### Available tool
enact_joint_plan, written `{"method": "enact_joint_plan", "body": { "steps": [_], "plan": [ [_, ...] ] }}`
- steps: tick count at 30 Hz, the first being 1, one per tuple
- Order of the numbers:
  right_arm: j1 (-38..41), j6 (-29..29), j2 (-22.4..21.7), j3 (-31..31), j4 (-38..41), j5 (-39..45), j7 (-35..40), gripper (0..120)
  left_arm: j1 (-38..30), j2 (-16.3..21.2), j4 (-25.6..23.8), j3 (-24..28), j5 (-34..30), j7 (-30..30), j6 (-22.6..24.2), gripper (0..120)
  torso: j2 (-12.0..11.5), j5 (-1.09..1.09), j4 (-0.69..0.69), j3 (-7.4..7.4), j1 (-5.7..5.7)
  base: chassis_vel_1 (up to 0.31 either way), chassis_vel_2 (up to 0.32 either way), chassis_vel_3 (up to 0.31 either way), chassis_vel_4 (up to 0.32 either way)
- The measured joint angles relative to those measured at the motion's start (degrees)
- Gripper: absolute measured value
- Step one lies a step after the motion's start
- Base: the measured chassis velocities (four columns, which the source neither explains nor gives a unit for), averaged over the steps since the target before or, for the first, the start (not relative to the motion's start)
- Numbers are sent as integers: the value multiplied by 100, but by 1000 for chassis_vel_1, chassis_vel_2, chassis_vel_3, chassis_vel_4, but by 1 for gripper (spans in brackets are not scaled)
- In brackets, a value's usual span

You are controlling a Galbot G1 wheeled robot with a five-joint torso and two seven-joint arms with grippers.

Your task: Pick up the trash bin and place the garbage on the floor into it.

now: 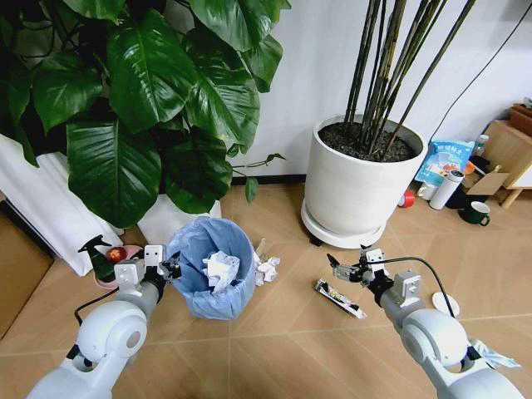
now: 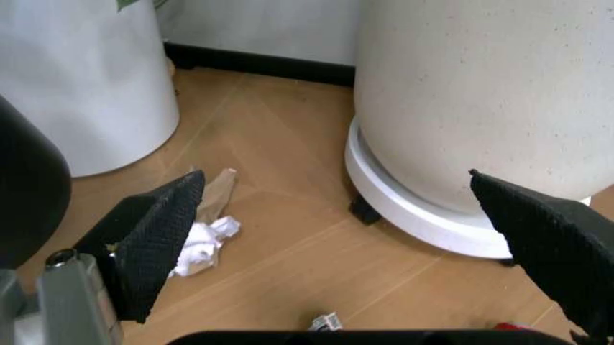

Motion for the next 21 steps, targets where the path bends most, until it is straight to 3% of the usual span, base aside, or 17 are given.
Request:
{"method": "enact_joint_plan", "body": {
  "steps": [12, 21],
  "plan": [
    [86, 20, -76, -103, -141, 9, -120, 100, 6, -17, -6, -4, -3, -12, -3, 0, 0, -1, 0, 0, 0, -63, 76, 73, -81],
    [1378, 513, -459, -1716, -1677, -66, -1147, 100, 492, 5, -321, -282, -2, -108, -52, 0, 0, -2, 0, -1, -1, -14, 10, 9, -19]
  ]
}}
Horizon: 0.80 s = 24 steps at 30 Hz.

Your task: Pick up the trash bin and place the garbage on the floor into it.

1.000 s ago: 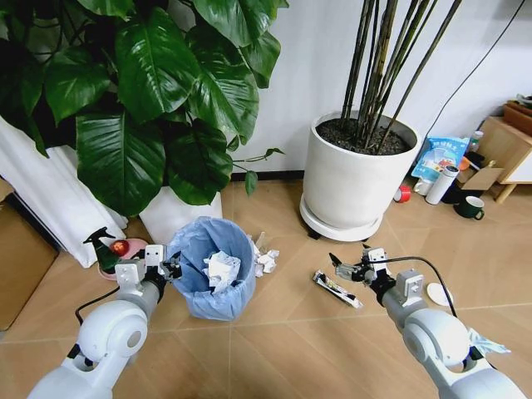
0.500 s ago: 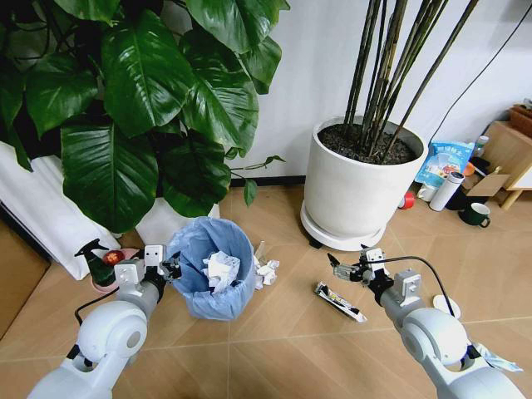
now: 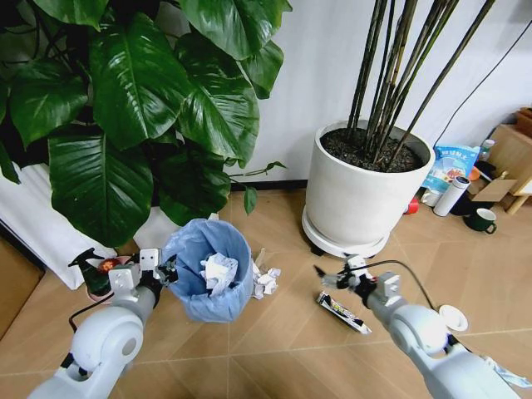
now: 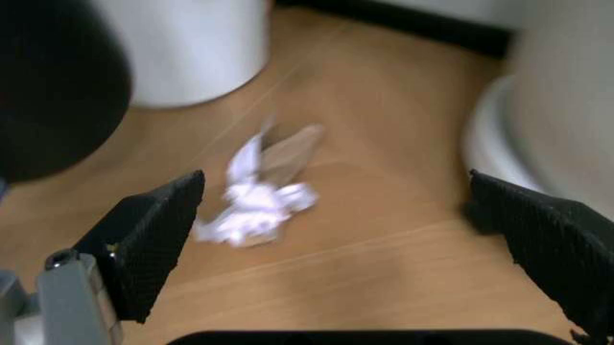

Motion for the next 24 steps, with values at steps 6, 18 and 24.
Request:
{"method": "enact_joint_plan", "body": {
  "steps": [6, 18, 24],
  "plan": [
    [843, 192, 168, -994, -1000, -129, -168, 100, 179, 59, -89, -60, 3, -36, -77, 0, 0, 2, 1, 1, 0, 0, 0, 0, 0],
    [2163, 686, 1487, -2139, -3224, -397, -512, 100, 385, 56, -238, -134, 42, -15, -246, 0, 0, 2, 0, 1, 1, 0, 0, 0, 0],
    [2556, 841, 1946, -2177, -4192, -640, -520, 100, 396, 9, -258, -137, 70, -6, -255, 0, 0, 0, 0, 1, 1, 0, 0, 0, 0]
  ]
}}
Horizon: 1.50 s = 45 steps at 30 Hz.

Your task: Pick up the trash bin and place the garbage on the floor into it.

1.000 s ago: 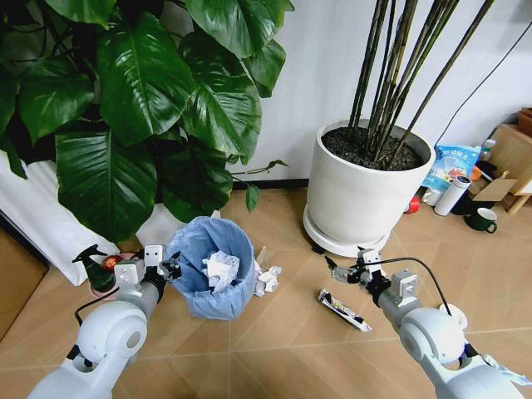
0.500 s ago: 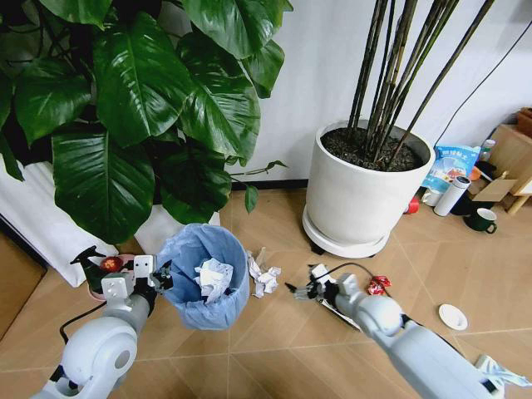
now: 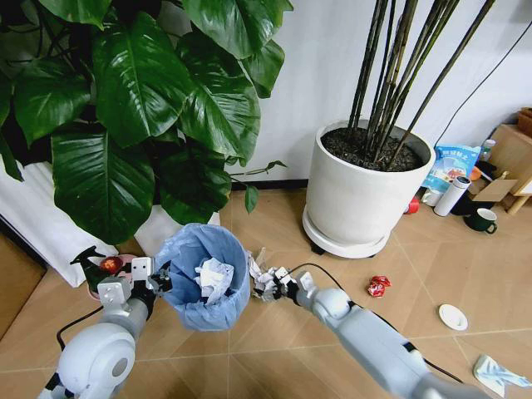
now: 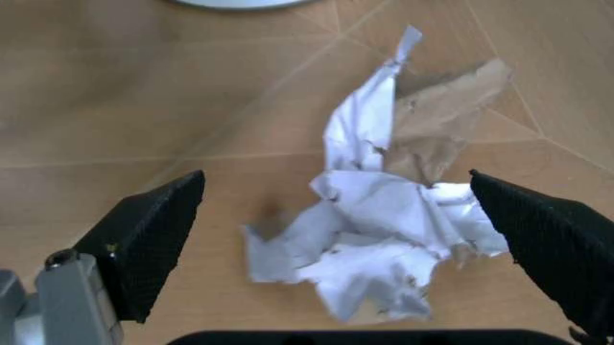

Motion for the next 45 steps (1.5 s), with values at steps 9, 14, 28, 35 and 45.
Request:
{"method": "enact_joint_plan", "body": {
  "steps": [9, 14, 28, 35, 45],
  "plan": [
    [289, 236, 343, 13, -997, -186, -268, 100, -43, -37, 5, 0, 12, 3, 0, 0, 0, 2, -2, 0, 0, 0, 0, 0, 0],
    [394, 395, 530, 100, -1412, -321, -385, 100, -69, -51, 21, 4, 15, 16, -1, 0, 0, 1, -1, 0, 0, 0, 0, 0, 0],
    [582, 881, 883, 404, -2045, -590, -583, 57, -82, 5, 30, 3, 0, 65, -19, 0, 0, 1, -1, -1, 0, 0, 0, 0, 0],
    [588, 956, 955, 528, -2117, -740, -586, 32, -161, 76, 47, 10, -64, 73, -22, 0, 0, 1, -1, -1, 0, 0, 0, 0, 0],
    [556, 983, 984, 683, -2123, -830, -542, 0, -233, 111, 113, 47, -93, 84, -22, 0, 0, 1, -1, -1, 0, 0, 0, 0, 0]
  ]
}}
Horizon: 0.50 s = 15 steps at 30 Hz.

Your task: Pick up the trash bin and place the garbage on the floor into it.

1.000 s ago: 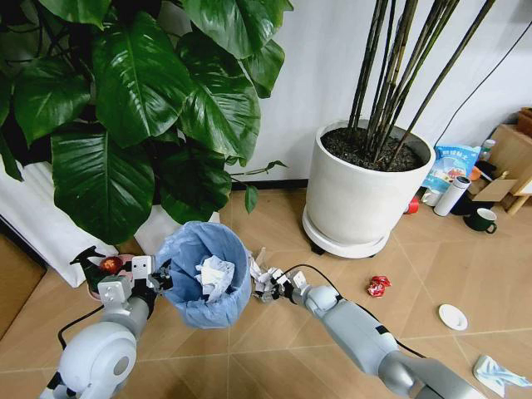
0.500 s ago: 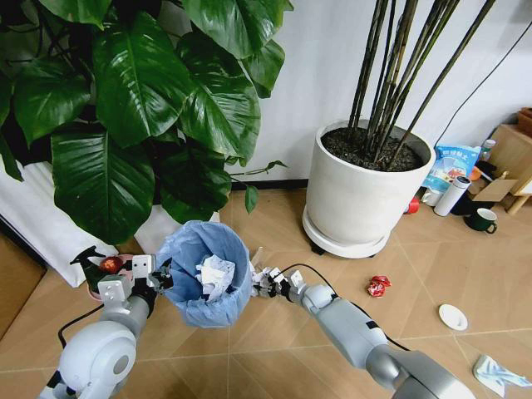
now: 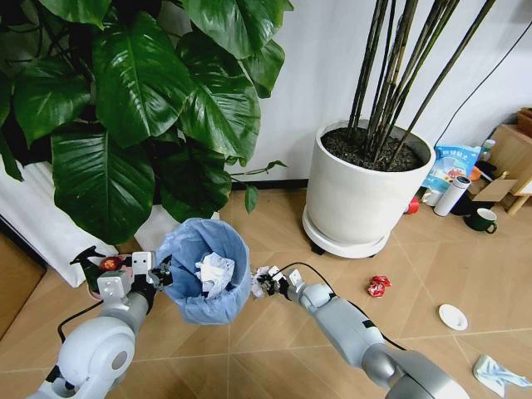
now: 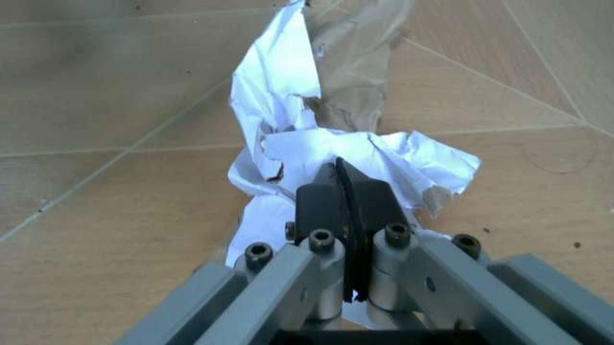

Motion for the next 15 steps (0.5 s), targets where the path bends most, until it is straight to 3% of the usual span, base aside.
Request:
{"method": "enact_joint_plan", "body": {
  "steps": [15],
  "plan": [
    [-108, -42, -185, 289, 376, 18, 139, 0, -87, 41, 43, 16, -65, 31, 2, 0, 0, 1, 0, 0, 0, 0, 0, 0, 0]
  ]
}}
